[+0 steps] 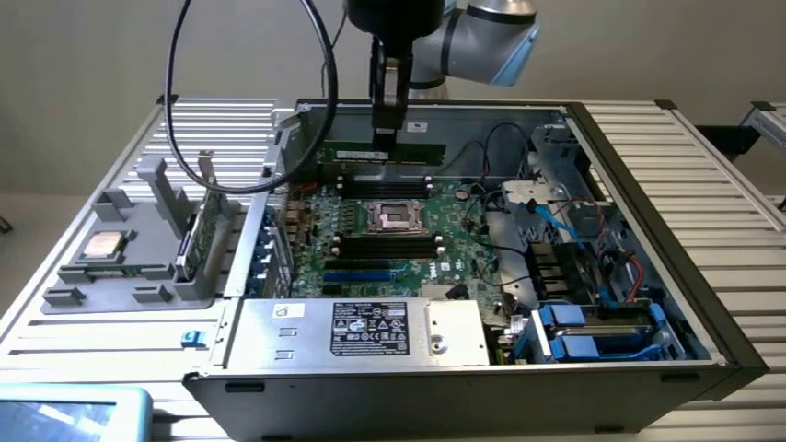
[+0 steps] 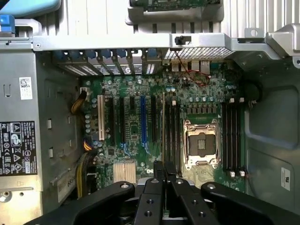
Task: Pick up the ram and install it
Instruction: 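Pick up the ram and move it above insertion slot, then insert the ram into the slot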
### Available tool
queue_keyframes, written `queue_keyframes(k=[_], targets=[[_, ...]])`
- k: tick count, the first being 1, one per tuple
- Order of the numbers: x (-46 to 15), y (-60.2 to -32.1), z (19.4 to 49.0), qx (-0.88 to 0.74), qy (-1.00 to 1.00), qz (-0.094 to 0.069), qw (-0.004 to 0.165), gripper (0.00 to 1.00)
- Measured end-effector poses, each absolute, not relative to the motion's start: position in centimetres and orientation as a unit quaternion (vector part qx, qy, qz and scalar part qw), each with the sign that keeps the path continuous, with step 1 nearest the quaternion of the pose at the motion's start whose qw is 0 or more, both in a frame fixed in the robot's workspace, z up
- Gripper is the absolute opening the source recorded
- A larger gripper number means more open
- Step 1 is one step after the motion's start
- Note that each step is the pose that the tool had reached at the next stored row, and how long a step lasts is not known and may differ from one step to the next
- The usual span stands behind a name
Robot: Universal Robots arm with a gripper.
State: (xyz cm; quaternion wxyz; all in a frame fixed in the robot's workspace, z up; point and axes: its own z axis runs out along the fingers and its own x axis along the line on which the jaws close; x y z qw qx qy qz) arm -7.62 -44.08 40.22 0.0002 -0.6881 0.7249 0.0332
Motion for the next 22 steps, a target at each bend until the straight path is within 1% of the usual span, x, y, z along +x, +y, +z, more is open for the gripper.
queue_keyframes(k=[14, 22], targets=[[-5.6, -40.1, 40.2, -0.688, 0.725, 0.033, 0.000, 0.11], [-5.3, -39.8, 40.1, -0.688, 0.725, 0.033, 0.000, 0.11]])
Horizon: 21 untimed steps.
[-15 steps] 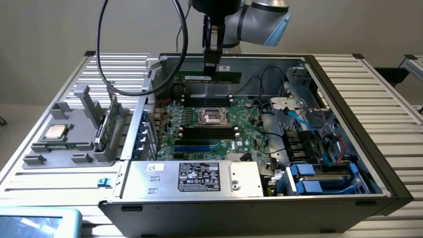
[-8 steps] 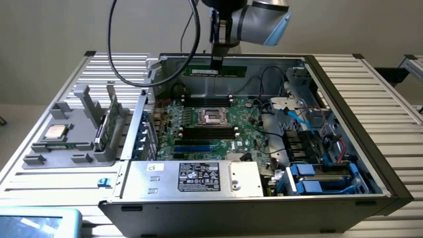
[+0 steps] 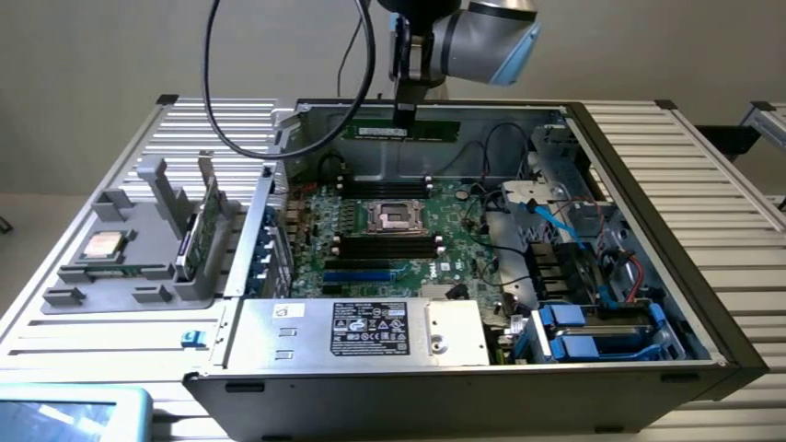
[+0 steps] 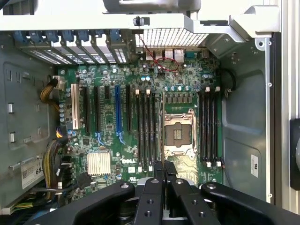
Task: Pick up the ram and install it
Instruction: 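Insert the ram into the slot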
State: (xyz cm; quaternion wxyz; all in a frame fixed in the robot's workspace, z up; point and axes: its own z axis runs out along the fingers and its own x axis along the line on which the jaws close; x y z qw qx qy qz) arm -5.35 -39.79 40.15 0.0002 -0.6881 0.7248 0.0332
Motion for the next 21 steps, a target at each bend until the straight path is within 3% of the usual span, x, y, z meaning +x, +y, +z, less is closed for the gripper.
queue_keyframes(k=[21], targets=[[-5.4, -39.8, 38.2, -0.688, 0.725, 0.033, 0.000, 0.11]])
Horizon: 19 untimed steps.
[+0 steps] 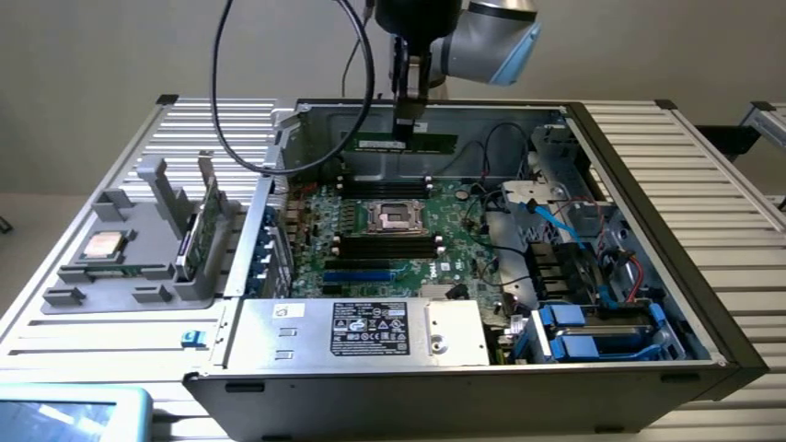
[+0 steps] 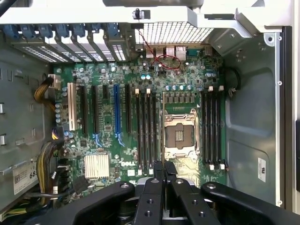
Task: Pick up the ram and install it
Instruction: 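Insert the ram into the slot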
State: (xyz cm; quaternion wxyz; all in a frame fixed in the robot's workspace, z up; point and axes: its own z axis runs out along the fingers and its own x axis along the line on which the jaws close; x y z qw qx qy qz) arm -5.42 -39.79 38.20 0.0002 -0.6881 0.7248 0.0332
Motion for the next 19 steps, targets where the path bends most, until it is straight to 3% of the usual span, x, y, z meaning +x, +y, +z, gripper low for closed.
queue_keyframes(k=[19], targets=[[-5.7, -41.0, 34.7, -0.688, 0.725, 0.033, 0.000, 0.11]])
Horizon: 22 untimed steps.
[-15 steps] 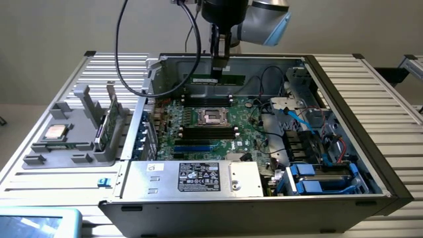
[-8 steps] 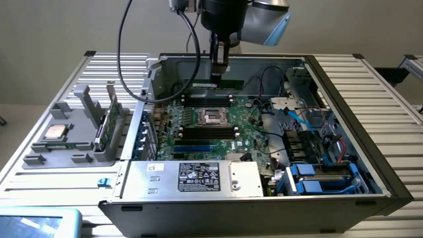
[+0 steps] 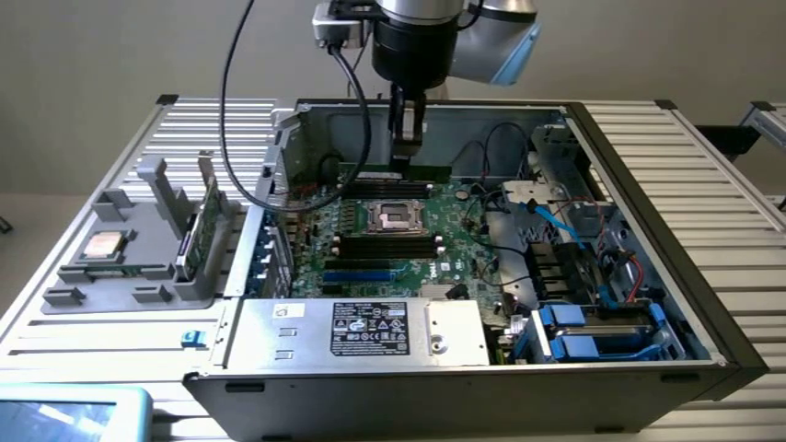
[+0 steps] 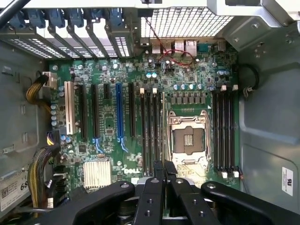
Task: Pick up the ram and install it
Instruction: 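Insert the ram into the slot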
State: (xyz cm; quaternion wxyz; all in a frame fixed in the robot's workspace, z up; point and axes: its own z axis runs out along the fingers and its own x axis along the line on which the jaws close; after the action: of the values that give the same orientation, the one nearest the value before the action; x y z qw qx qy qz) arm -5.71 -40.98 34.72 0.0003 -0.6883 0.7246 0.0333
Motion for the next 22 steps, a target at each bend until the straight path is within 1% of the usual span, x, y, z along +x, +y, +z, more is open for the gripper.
queue_keyframes(k=[22], targets=[[-6.4, -41.5, 30.7, -0.689, 0.724, 0.033, 0.000, 0.11]])
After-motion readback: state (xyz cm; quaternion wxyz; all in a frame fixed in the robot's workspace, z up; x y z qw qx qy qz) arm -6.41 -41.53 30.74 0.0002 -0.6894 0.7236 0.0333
